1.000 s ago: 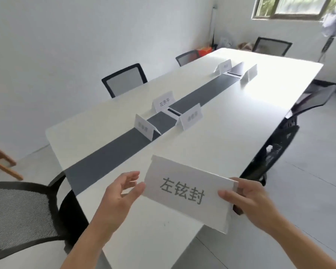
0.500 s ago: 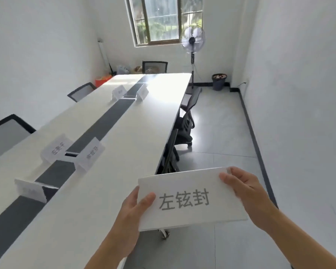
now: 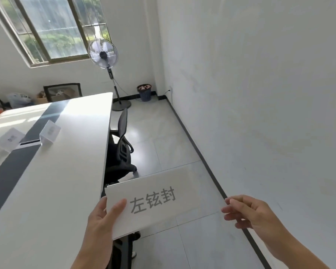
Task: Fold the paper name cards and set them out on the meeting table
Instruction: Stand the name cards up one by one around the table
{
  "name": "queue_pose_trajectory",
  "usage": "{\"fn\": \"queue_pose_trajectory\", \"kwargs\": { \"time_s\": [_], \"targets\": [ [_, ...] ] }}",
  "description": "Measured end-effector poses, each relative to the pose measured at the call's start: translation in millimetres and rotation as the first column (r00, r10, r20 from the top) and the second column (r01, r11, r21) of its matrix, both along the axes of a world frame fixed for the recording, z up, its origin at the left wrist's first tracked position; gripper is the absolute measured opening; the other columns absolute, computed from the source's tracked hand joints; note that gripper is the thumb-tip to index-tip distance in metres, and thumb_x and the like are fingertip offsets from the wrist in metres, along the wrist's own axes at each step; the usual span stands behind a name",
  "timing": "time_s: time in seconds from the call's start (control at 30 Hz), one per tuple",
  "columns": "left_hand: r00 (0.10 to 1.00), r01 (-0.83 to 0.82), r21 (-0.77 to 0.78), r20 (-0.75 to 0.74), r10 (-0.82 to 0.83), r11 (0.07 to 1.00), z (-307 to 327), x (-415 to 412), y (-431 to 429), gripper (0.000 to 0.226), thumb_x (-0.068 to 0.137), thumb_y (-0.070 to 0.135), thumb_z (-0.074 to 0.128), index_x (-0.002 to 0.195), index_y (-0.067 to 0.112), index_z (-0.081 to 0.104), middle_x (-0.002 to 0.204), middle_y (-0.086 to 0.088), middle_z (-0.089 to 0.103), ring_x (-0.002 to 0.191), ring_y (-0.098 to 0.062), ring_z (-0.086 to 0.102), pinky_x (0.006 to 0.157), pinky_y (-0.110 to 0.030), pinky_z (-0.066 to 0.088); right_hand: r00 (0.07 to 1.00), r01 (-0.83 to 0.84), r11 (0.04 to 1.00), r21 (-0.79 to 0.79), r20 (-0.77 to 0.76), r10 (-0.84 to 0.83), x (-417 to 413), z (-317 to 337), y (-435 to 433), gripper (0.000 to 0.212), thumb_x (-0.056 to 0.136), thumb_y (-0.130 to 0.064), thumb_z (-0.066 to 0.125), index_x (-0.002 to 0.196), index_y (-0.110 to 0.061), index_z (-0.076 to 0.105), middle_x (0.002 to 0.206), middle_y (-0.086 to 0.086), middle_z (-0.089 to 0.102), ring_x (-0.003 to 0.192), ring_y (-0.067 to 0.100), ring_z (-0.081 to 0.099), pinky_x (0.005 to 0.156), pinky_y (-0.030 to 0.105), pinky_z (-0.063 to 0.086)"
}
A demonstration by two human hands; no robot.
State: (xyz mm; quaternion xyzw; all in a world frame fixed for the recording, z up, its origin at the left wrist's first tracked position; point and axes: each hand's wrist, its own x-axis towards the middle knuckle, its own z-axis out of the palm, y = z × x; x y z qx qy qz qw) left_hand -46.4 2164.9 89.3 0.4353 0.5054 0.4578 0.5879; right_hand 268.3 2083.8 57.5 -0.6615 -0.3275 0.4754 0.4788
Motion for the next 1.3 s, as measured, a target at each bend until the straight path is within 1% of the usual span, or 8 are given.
{"fn": "queue_pose_trajectory", "kwargs": {
  "time_s": [0.1,0.37,0.5,0.67,0.9,1.1,1.23,1.3],
  "targets": [
    [1.0,-0.002,-0.016,0.009,0.003,1.0,-7.9,20.0,59.1,0.031,0.072,0.024,0.063,0.102,0.014,0.068,0.094,-0.015,0.074,0.086,-0.032,0.066,0.083,-0.049,0.049,0.998,0.06,0.997,-0.041,-0.007,-0.06,21.3,-10.5,27.8,0.018,0.093,-0.018,0.058,0.097,-0.006,0.072,0.086,0.01,0.077,0.079,0.025,0.074,0.069,0.034,0.051],
    [1.0,0.002,0.021,0.009,-0.002,1.0,-33.0,98.9,233.8,0.039,0.074,0.023,0.062,0.109,0.006,0.063,0.097,-0.014,0.073,0.081,-0.022,0.069,0.076,-0.041,0.055,0.991,0.136,0.99,-0.024,-0.018,-0.136,104.3,-34.6,180.0,0.017,0.092,-0.015,0.057,0.096,-0.006,0.071,0.087,0.013,0.077,0.077,0.025,0.073,0.067,0.034,0.05],
    [0.997,-0.074,0.011,0.016,0.074,0.997,-28.5,133.2,318.7,0.034,0.074,0.018,0.064,0.105,0.003,0.064,0.088,-0.014,0.074,0.074,-0.024,0.069,0.088,-0.059,0.047,0.996,0.083,0.996,-0.02,-0.024,-0.083,140.4,-35.4,292.8,0.016,0.092,-0.013,0.058,0.094,-0.005,0.071,0.084,0.013,0.077,0.073,0.023,0.073,0.064,0.032,0.05],
    [0.98,-0.195,0.015,0.034,0.195,0.981,-26.9,156.9,407.0,0.029,0.076,0.017,0.063,0.104,0.007,0.066,0.088,-0.01,0.076,0.075,-0.02,0.07,0.078,-0.046,0.05,0.999,-0.042,0.999,-0.009,-0.004,0.042,165.0,-22.7,424.7,0.014,0.092,-0.011,0.058,0.093,-0.006,0.071,0.084,0.013,0.077,0.073,0.023,0.073,0.064,0.033,0.049],
    [0.946,-0.323,-0.039,0.024,0.324,0.946,-51.5,162.2,549.5,0.02,0.081,0.015,0.063,0.101,0.012,0.068,0.094,-0.014,0.075,0.085,-0.031,0.068,0.087,-0.051,0.049,0.991,-0.132,0.991,-0.014,0.018,0.132,191.0,-32.6,598.5,0.014,0.091,-0.006,0.058,0.092,0.0,0.071,0.08,0.015,0.077,0.065,0.019,0.073,0.061,0.034,0.049],
    [0.945,-0.326,-0.029,0.031,0.326,0.945,-49.0,166.1,719.6,0.031,0.075,0.023,0.07,0.104,0.013,0.067,0.105,-0.023,0.069,0.089,-0.034,0.063,0.092,-0.059,0.046,0.995,-0.095,0.995,0.03,0.002,0.095,195.4,-27.3,764.4,0.015,0.092,-0.006,0.056,0.094,0.0,0.07,0.081,0.016,0.077,0.065,0.02,0.073,0.061,0.034,0.049],
    [0.955,-0.293,0.01,0.049,0.292,0.956,-34.5,178.4,835.0,0.03,0.079,0.022,0.067,0.107,0.012,0.064,0.102,-0.022,0.069,0.085,-0.032,0.063,0.069,-0.042,0.053,0.997,-0.075,0.995,0.059,-0.003,0.075,202.2,-9.6,864.6,0.015,0.091,-0.005,0.056,0.094,0.0,0.07,0.081,0.016,0.077,0.065,0.02,0.073,0.058,0.031,0.05],
    [0.96,-0.278,0.017,0.053,0.277,0.96,-30.1,189.5,885.3,0.022,0.084,0.019,0.062,0.105,0.015,0.065,0.098,-0.019,0.07,0.083,-0.03,0.063,0.068,-0.039,0.051,0.998,-0.06,0.996,0.071,-0.032,0.062,208.5,-9.8,904.0,0.015,0.091,-0.007,0.058,0.095,0.001,0.07,0.082,0.017,0.076,0.066,0.021,0.073,0.058,0.031,0.051]
  ]
}}
